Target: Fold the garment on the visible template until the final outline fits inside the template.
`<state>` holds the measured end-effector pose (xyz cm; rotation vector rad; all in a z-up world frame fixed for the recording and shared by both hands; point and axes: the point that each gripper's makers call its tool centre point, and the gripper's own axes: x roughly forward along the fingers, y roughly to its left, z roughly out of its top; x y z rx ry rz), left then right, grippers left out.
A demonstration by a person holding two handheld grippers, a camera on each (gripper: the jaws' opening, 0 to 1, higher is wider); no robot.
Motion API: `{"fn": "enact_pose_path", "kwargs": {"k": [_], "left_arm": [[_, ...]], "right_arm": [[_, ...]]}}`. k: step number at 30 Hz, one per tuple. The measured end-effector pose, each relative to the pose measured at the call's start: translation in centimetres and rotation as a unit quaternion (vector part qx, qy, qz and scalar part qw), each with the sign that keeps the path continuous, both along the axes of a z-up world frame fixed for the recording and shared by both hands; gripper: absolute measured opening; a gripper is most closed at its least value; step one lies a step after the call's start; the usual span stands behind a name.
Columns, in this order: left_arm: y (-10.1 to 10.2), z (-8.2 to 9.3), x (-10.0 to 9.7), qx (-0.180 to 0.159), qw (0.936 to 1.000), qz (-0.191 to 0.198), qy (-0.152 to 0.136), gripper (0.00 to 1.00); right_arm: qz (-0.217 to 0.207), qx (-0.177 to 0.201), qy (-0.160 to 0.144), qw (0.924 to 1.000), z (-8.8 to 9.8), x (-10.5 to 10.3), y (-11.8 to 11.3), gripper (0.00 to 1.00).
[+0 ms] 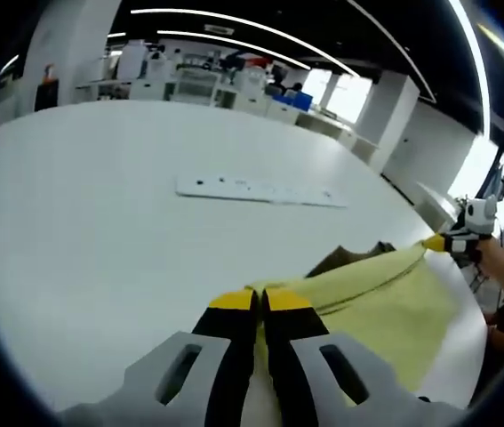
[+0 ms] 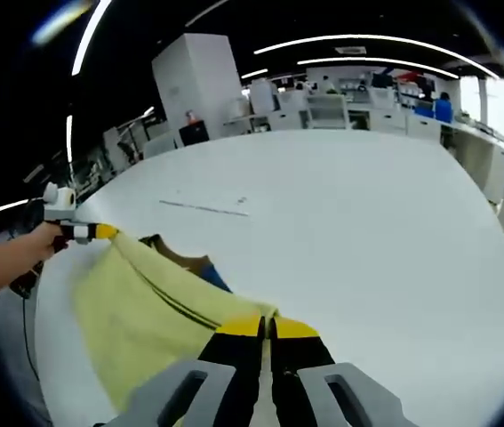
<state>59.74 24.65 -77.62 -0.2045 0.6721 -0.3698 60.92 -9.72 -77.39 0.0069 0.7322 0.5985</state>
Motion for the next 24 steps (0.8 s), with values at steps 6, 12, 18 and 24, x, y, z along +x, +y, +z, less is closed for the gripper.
{"fn": "enact_pose_path", "kwargs": {"k": [6,12,18,24], "left_arm": [[-0.1,-0.9,0.1,0.008,0.9999,-0.004,0.010,0.00],[-0.3,-0.8,-0.2,0.002,0.9999,-0.012,0.006,0.00],[0.0,0.2,-0.3,0.005,0.9993,-0.033,-0.014,0.06],[0.8,1.1,-0.7,0.034,0.9967,-0.056,-0.047,0.13]], "right_arm": [[-0.001,-0.012,0.007,0.9999,-0.9,0.4,-0.4,0.00],[0.015,-0.038,-0.003,0.9992,-1.2,0.3,-0.4,0.00],[0.027,-0.042,-0.034,0.9982,-0.2,0.6,-0.6,0.15],[0.066,-0.051,-0.067,0.9943,0.5,0.0,0.3,0.18]]}}
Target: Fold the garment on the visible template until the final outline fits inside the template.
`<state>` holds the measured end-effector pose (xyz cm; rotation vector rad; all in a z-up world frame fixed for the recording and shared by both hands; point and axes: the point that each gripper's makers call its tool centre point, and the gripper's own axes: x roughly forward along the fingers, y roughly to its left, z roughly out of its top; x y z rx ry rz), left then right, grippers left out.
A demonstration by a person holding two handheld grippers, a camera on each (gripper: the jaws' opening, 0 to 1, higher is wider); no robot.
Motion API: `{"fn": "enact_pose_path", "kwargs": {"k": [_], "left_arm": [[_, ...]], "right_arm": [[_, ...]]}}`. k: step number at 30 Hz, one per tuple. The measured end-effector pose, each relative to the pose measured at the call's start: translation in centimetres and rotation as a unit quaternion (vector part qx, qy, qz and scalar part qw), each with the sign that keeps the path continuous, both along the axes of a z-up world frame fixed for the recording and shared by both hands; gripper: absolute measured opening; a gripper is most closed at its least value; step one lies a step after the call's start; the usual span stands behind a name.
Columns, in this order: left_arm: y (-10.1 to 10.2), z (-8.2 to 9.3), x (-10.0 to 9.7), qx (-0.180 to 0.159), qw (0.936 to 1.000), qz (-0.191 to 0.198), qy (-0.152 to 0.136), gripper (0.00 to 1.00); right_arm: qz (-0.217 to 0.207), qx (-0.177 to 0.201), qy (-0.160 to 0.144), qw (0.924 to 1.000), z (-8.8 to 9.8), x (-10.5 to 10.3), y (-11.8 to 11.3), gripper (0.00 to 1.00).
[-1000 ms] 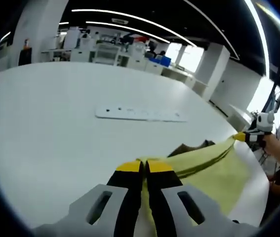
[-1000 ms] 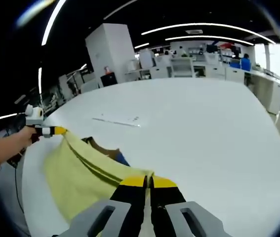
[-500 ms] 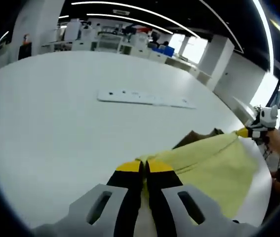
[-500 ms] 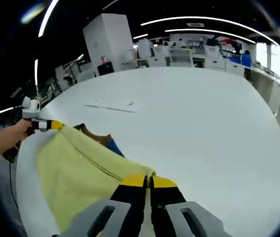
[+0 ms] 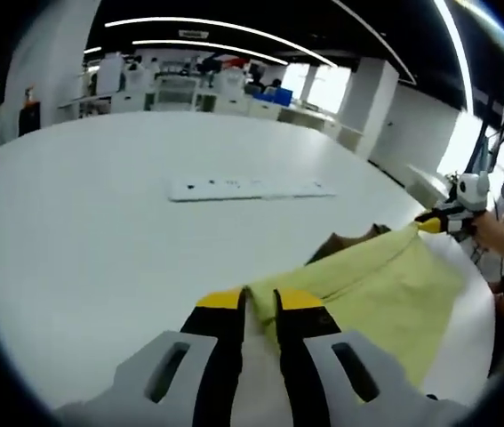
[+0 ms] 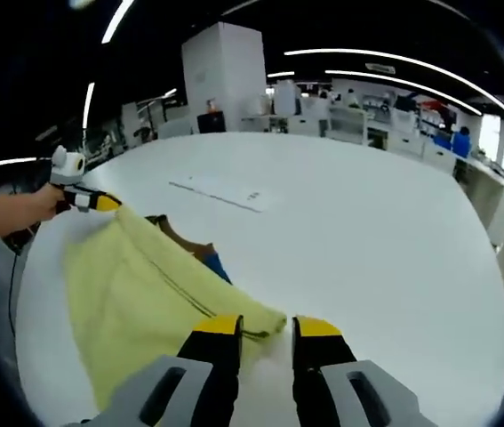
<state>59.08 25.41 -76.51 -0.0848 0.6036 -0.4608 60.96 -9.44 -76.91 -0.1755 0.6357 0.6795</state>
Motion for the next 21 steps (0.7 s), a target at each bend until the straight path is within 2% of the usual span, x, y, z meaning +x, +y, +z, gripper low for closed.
{"fn": "enact_pose_path", "kwargs": {"k": [4,7,9,12,14,18,21], "left_arm": [[-0.9,0.9,-0.1,0.014,0.9983,-0.046,-0.032,0.12],[-2.2,1.3,-0.4,0.029,0.9937,-0.094,-0.054,0.11],[-2.8,1.0,-0.5,0.038,0.9919,-0.109,-0.052,0.10],[-3.1,0.3,-0.6,0.084,0.9857,-0.136,-0.054,0.09],[-3.6,0.0,-0.6,0.093,0.9831,-0.148,-0.054,0.10],[-3.9,-0.9,-0.5,0.134,0.9753,-0.168,-0.051,0.16],[-4.1,-1.6,-0.4,0.145,0.9729,-0.174,-0.046,0.19]], "right_arm": [[0.027,0.013,-0.019,0.9994,0.7,0.0,1.4,0.19],[0.044,0.021,-0.025,0.9985,1.0,-0.2,2.4,0.18],[0.054,0.019,-0.024,0.9981,0.7,-0.4,2.9,0.18],[0.070,-0.003,-0.019,0.9974,-0.1,-0.7,3.1,0.18],[0.084,-0.014,-0.018,0.9962,-0.5,-1.0,3.4,0.19],[0.111,-0.041,-0.022,0.9927,-1.0,-1.4,3.9,0.20],[0.128,-0.065,-0.022,0.9894,-1.6,-1.6,4.1,0.19]]}}
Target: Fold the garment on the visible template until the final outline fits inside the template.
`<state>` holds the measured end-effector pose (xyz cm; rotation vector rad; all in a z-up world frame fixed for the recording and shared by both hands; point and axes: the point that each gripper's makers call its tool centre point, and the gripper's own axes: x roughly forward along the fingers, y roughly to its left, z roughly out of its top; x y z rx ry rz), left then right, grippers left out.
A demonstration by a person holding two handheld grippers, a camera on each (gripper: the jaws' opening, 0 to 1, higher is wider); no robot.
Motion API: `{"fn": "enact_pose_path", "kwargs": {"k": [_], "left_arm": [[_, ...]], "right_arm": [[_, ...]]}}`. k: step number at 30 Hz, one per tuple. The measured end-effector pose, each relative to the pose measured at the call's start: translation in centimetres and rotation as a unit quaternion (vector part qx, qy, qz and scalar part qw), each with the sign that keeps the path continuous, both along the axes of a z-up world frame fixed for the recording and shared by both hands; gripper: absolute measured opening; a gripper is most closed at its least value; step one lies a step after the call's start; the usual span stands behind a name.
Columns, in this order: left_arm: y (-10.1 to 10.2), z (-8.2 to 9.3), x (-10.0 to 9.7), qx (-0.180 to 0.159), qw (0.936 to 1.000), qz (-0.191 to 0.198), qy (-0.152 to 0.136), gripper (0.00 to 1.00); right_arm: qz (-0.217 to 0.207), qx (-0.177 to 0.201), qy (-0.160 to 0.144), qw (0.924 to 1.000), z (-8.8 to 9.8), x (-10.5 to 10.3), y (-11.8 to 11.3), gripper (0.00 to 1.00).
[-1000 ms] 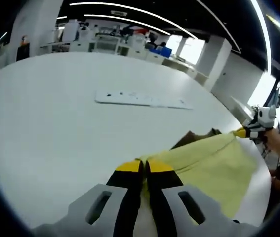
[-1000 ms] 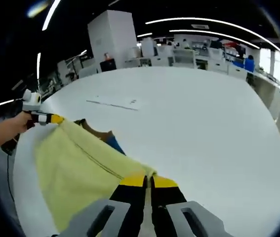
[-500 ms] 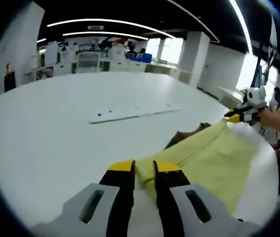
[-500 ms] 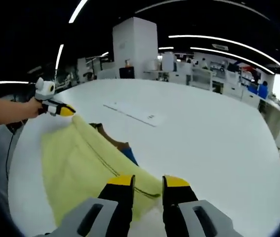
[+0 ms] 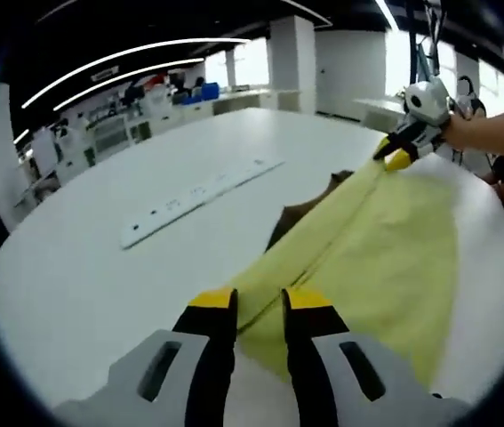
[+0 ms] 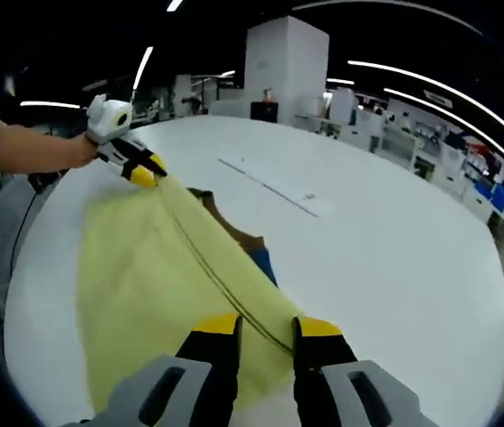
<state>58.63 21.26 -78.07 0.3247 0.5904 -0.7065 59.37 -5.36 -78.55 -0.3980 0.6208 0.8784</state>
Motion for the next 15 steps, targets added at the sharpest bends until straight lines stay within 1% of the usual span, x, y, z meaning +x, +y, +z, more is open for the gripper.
{"fn": "enact_pose_path", "kwargs": {"k": [2,5,7,9,11,13,15], "left_arm": [[-0.2,-0.4,-0.1,0.008,0.9999,-0.005,0.004,0.19],[-0.2,-1.1,-0.2,0.034,0.9992,-0.019,0.006,0.20],[-0.4,-0.9,-0.1,0.027,0.9995,-0.016,0.006,0.18],[-0.4,-0.9,0.0,0.025,0.9996,-0.013,0.009,0.16],[-0.7,-1.0,-0.1,0.021,0.9996,-0.016,0.012,0.12],[-0.8,-1.0,0.0,0.019,0.9996,-0.015,0.015,0.07],[-0.9,-1.1,0.0,0.024,0.9995,-0.014,0.015,0.03]], "right_arm": [[0.010,-0.010,-0.003,0.9999,-0.2,-0.1,0.2,0.18],[0.022,-0.036,-0.005,0.9991,-0.7,-0.1,0.2,0.16],[0.026,-0.047,-0.002,0.9985,-1.2,-0.1,0.1,0.16],[0.022,-0.045,-0.001,0.9987,-1.1,0.1,0.2,0.14],[0.022,-0.043,0.001,0.9988,-1.1,0.2,0.1,0.11],[0.015,-0.032,0.016,0.9992,-1.2,0.3,0.2,0.07],[0.016,-0.033,0.016,0.9992,-1.2,0.3,0.1,0.04]]}}
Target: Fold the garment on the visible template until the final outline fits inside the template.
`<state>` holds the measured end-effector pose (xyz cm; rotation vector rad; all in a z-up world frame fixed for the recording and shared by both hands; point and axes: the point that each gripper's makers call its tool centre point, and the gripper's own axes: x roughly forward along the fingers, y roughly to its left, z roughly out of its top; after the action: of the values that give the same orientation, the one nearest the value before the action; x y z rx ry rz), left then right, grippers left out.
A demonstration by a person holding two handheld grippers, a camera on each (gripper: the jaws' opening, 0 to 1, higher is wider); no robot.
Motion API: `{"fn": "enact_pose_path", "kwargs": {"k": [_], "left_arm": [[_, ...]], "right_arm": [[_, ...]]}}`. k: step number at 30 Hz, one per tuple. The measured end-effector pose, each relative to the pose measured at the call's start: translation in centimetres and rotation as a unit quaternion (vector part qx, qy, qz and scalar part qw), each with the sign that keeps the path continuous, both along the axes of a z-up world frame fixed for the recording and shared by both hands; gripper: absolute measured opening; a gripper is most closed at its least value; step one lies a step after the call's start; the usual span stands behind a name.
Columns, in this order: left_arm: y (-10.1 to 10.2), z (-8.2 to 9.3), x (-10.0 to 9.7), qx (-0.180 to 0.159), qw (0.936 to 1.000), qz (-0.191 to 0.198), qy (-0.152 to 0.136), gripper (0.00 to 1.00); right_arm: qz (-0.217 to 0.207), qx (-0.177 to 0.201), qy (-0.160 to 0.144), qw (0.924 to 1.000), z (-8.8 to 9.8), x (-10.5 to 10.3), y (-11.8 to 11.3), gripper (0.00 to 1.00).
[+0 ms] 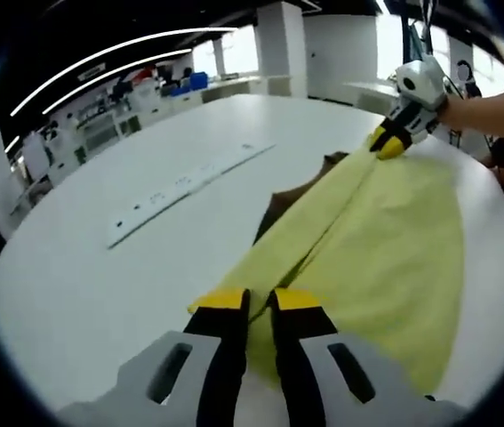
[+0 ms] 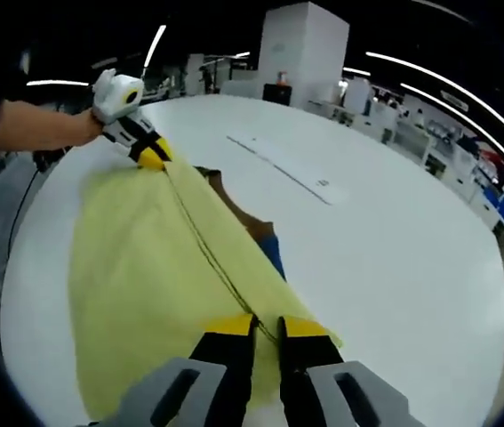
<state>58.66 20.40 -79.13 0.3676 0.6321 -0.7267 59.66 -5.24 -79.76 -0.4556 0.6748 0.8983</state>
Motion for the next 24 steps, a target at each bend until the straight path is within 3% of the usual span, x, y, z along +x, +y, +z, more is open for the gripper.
{"fn": "enact_pose_path", "kwargs": {"k": [1,8,11,16,20,22,24], "left_arm": [[0.0,0.0,0.0,0.001,1.0000,0.001,0.000,0.02],[0.3,0.7,0.2,-0.011,0.9999,0.010,-0.005,0.00],[0.3,2.0,1.1,-0.052,0.9977,0.038,-0.020,0.00],[0.4,3.1,2.4,-0.070,0.9950,0.063,-0.035,0.00],[0.5,2.5,3.4,-0.089,0.9909,0.099,-0.018,0.00],[0.6,2.3,3.9,-0.120,0.9845,0.128,-0.007,0.00],[0.7,2.1,4.3,-0.116,0.9844,0.133,-0.006,0.00]], "right_arm": [[-0.001,0.000,0.001,1.0000,0.0,0.0,-0.1,0.00],[-0.018,0.013,0.007,0.9997,0.3,0.2,-0.3,0.00],[-0.026,0.027,-0.002,0.9993,0.9,0.8,-0.2,0.00],[-0.064,0.075,-0.014,0.9950,2.5,2.4,-0.2,0.00],[-0.121,0.130,0.006,0.9841,3.0,3.8,-0.3,0.00],[-0.133,0.130,0.010,0.9826,2.8,4.4,-0.5,0.00],[-0.138,0.128,0.014,0.9820,2.6,4.7,-0.2,0.00]]}}
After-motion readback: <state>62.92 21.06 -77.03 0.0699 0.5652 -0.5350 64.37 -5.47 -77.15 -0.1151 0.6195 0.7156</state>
